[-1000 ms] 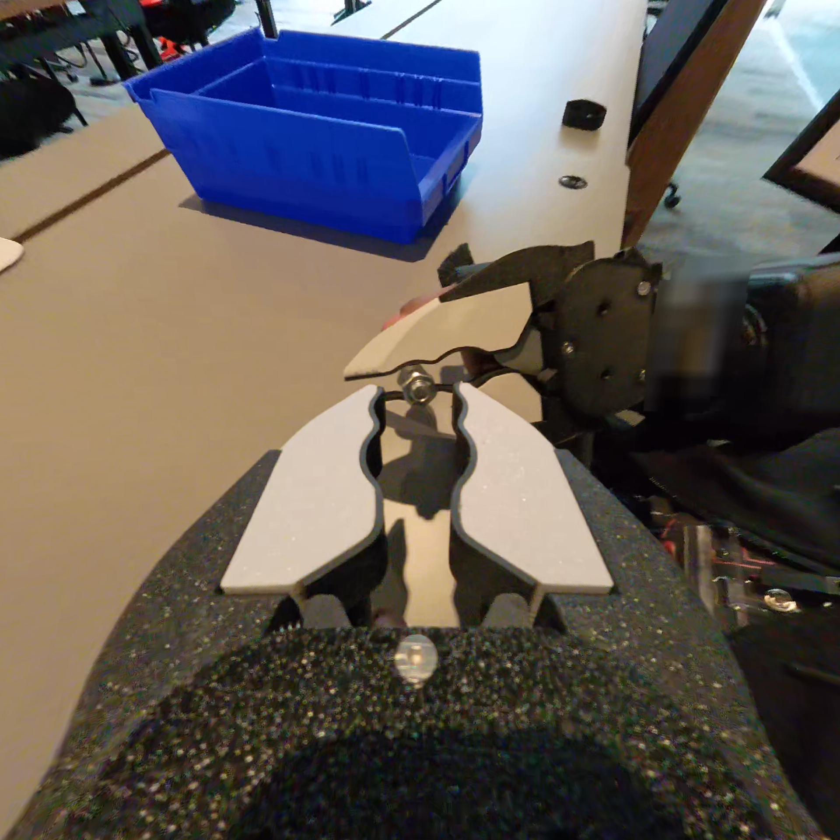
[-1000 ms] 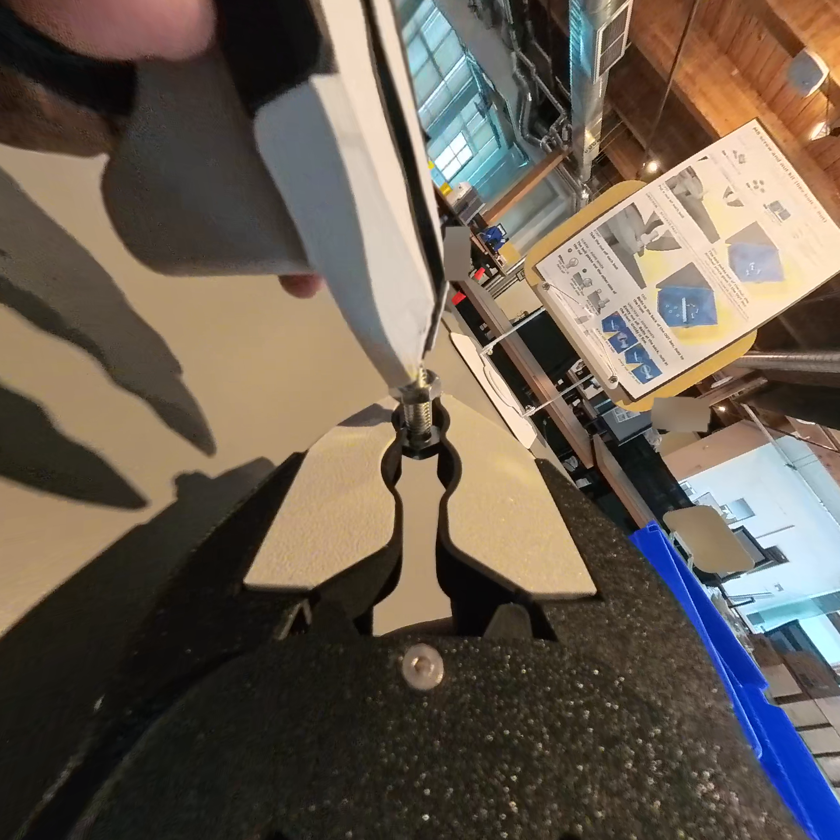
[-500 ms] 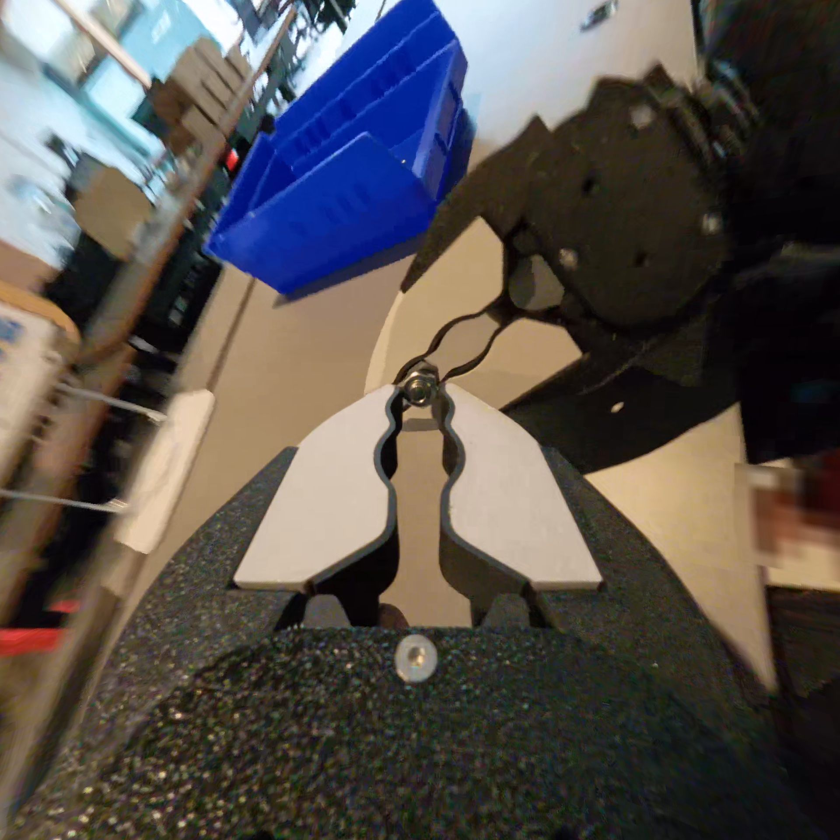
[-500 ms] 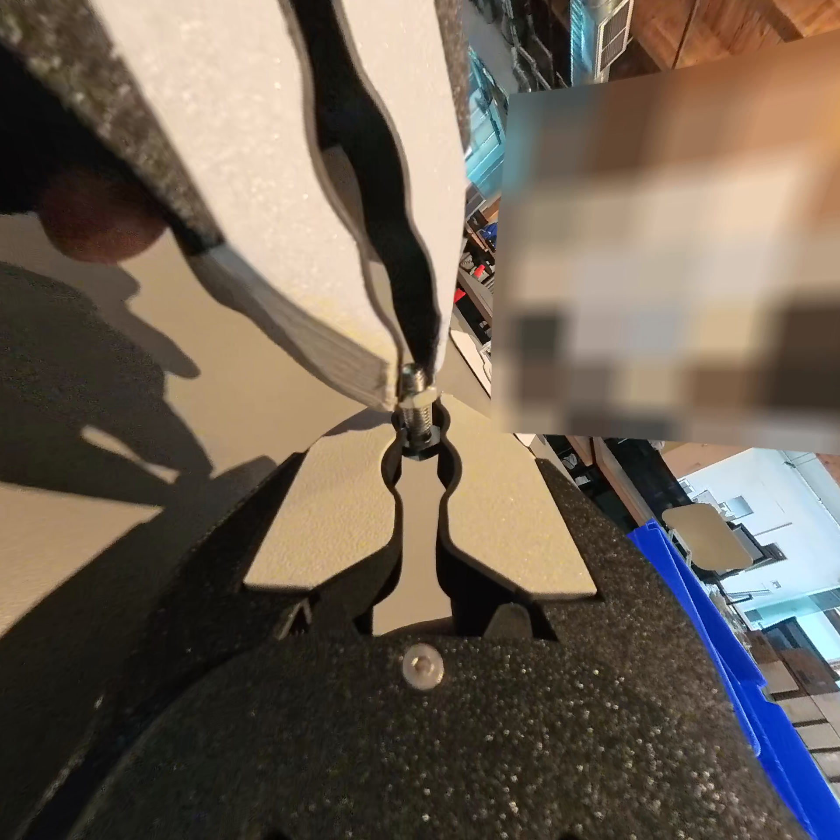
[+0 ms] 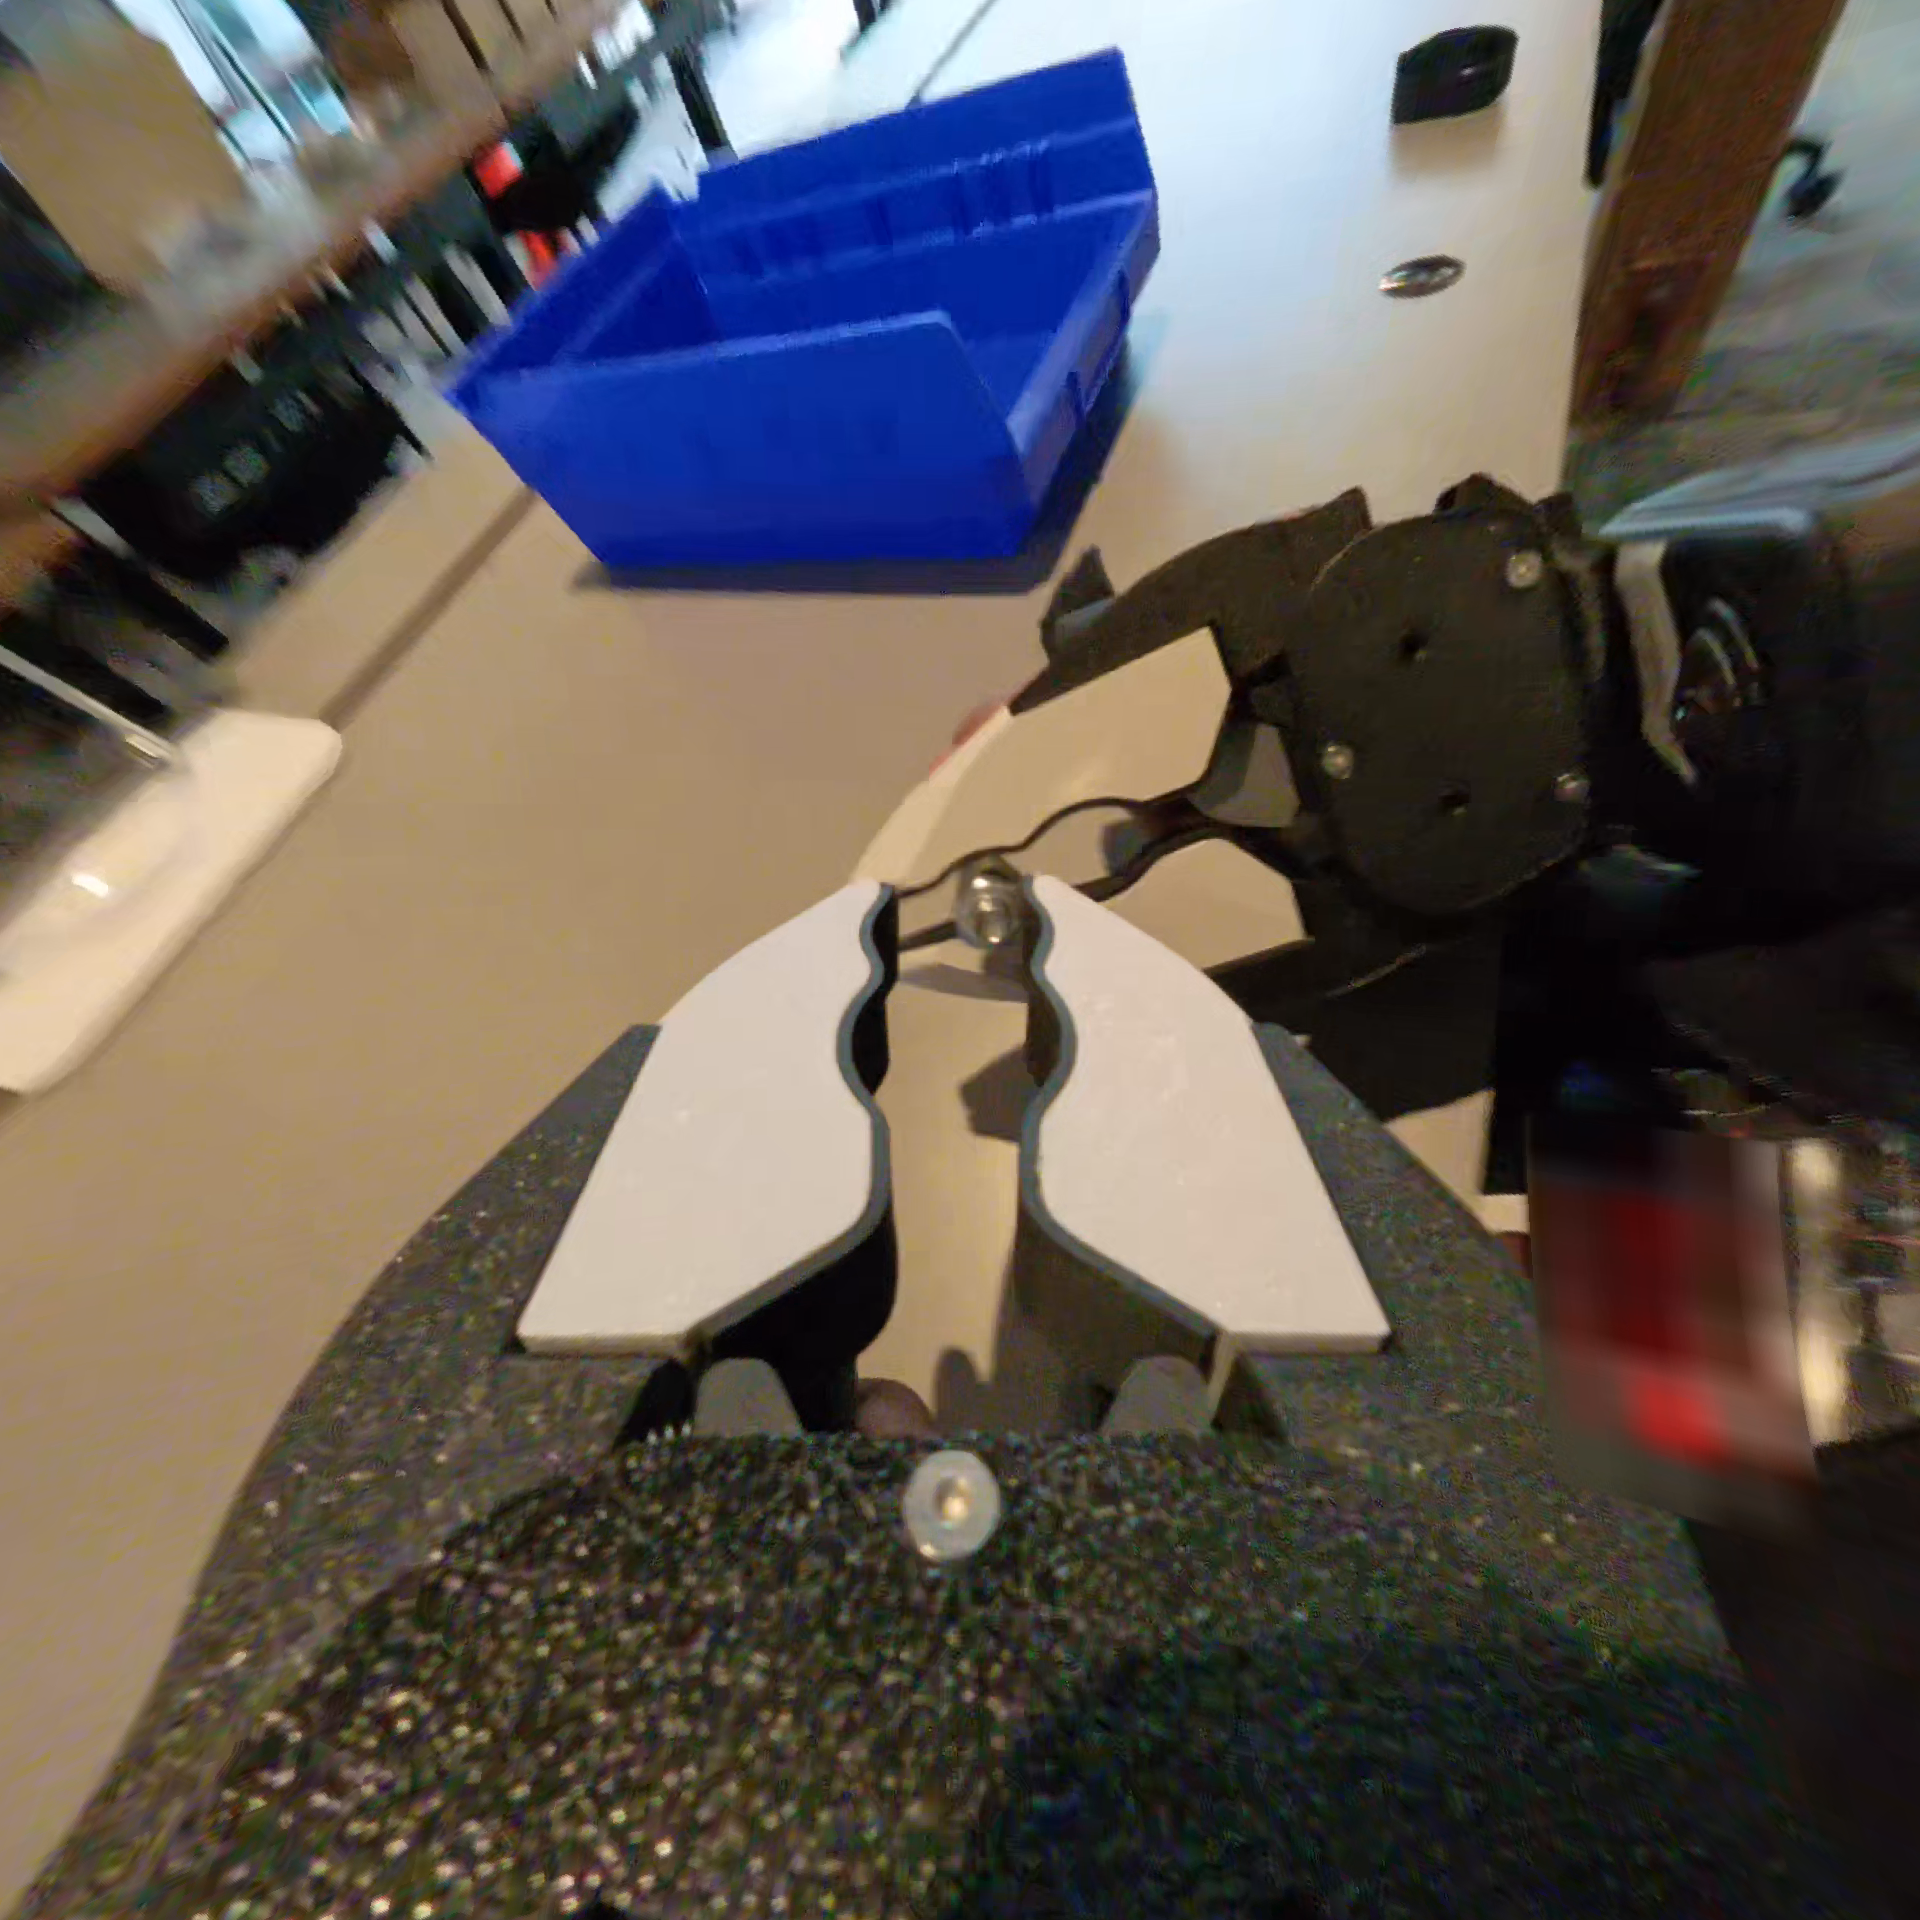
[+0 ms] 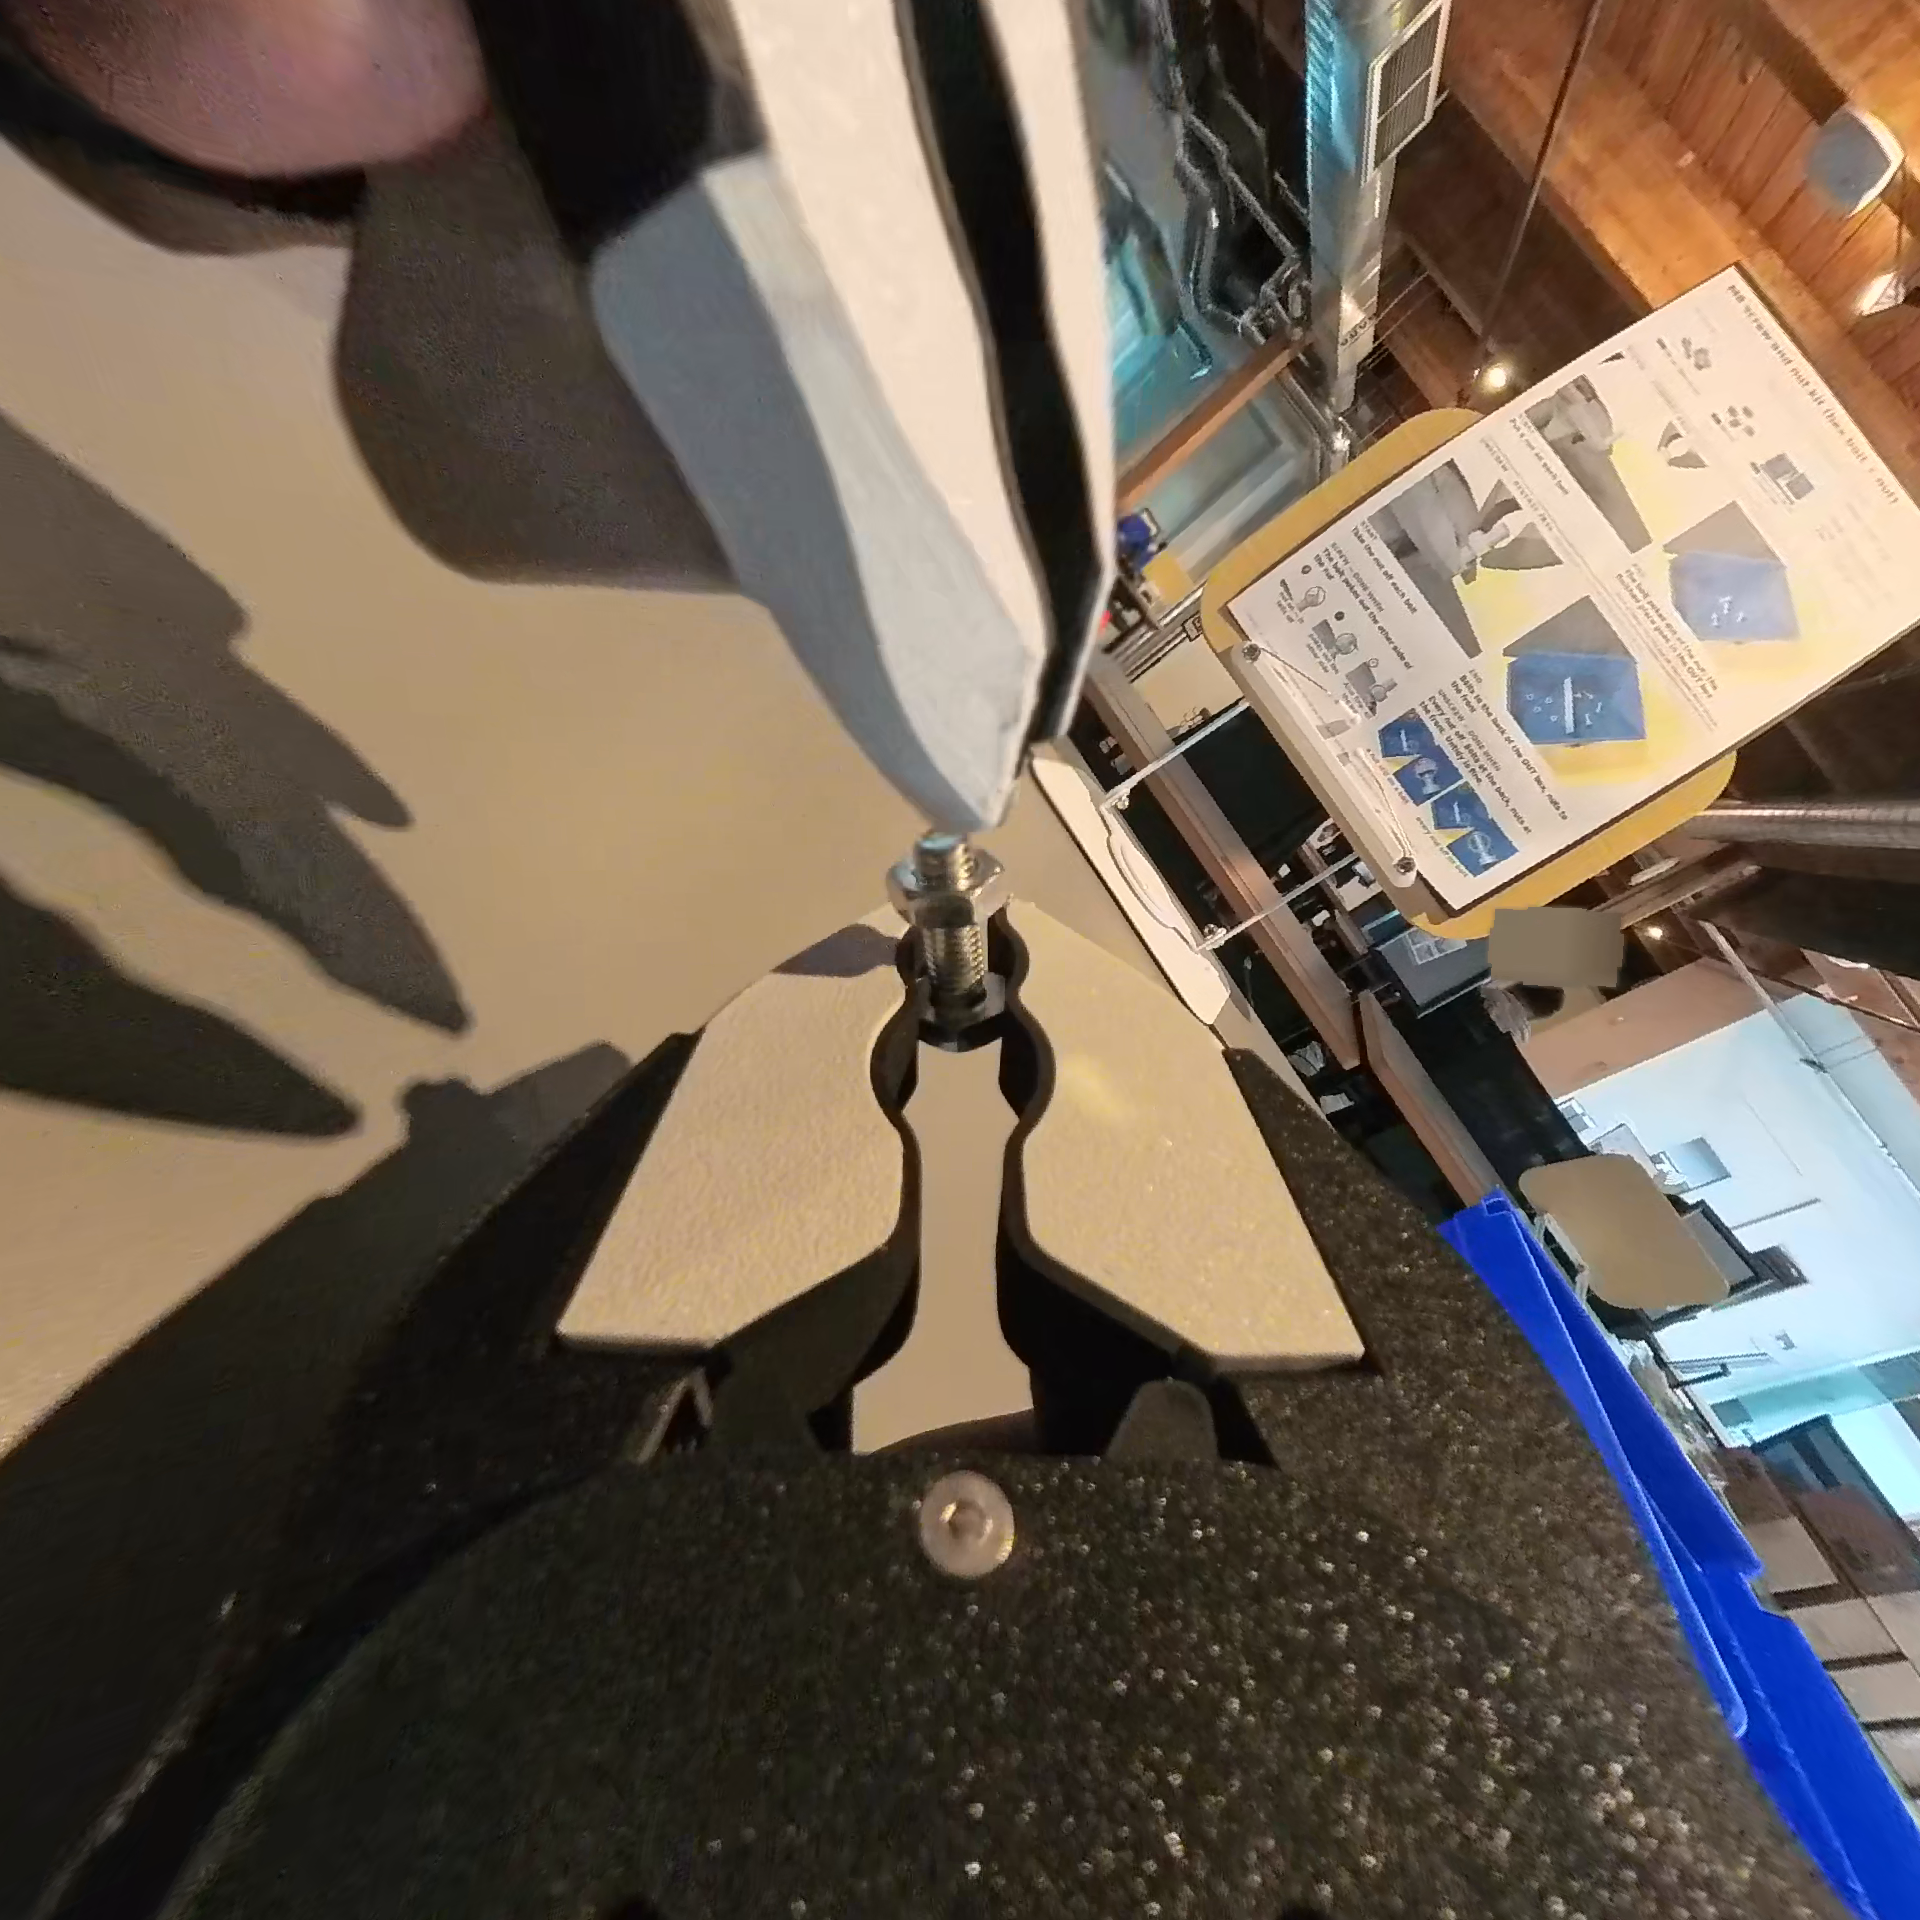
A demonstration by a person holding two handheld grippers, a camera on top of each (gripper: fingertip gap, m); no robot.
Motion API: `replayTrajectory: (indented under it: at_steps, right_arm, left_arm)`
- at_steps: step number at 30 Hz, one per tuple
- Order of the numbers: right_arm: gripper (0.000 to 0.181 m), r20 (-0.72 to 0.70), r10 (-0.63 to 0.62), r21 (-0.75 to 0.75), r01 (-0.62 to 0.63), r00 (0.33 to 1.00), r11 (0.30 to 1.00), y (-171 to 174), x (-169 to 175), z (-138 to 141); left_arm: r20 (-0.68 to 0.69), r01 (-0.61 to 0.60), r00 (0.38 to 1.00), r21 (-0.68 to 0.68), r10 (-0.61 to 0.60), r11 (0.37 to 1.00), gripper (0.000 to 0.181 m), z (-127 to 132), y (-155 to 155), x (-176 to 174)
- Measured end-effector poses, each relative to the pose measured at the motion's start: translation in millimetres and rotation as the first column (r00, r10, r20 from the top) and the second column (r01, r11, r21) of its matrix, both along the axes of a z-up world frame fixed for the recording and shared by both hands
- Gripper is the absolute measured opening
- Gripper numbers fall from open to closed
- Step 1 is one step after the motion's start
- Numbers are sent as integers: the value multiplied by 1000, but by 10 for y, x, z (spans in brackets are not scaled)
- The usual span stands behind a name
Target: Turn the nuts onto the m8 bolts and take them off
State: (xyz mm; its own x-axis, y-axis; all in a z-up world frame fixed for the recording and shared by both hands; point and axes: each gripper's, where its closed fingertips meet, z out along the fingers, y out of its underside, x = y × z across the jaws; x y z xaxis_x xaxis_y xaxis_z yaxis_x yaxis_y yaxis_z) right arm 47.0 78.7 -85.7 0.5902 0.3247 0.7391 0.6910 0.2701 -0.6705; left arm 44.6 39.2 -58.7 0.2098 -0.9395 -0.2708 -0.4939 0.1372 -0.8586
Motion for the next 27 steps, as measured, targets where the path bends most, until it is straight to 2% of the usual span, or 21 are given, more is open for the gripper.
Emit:
replayTrajectory:
  at_steps: [2,8,12,16,18,19,22,23,25,27]
  right_arm:
    - [10,0,-1,0,1,1000,1000,0,3,0]
    - [10,2,0,-1,0,1000,1000,0,0,-2]
    - [10,2,1,-1,-1,1000,1000,-1,-2,-2]
    - [10,0,-1,-3,1,1000,1000,3,4,-1]
    - [10,1,-2,-3,2,1000,1000,4,3,0]
    - [10,4,-1,-3,1,1000,1000,4,2,-3]
    - [10,20,4,-5,-4,1000,1000,0,-18,-21]
    - [10,29,5,-4,-5,1000,1000,-3,-27,-27]
    - [10,34,4,4,-4,999,1000,-6,-33,-21]
    - [10,18,2,-3,-2,1000,1000,2,-17,-13]
  left_arm:
    - [-13,-10,1000,-63,9,998,21,-65,-17,8]
    - [-39,-39,999,-67,36,997,21,-143,-23,67]
    - [-90,-43,995,18,44,999,15,-211,20,68]
    - [-138,33,990,210,-4,977,15,-205,40,73]
    - [-184,103,982,344,-41,933,15,-203,51,72]
    - [-214,148,975,426,-60,893,15,-203,57,70]
    - [-326,271,944,661,-58,700,15,-211,88,41]
    - [-344,286,938,686,-48,669,16,-214,93,28]
    - [-321,273,945,660,-66,699,17,-197,63,24]
    - [-252,234,963,591,-99,772,22,-129,11,23]
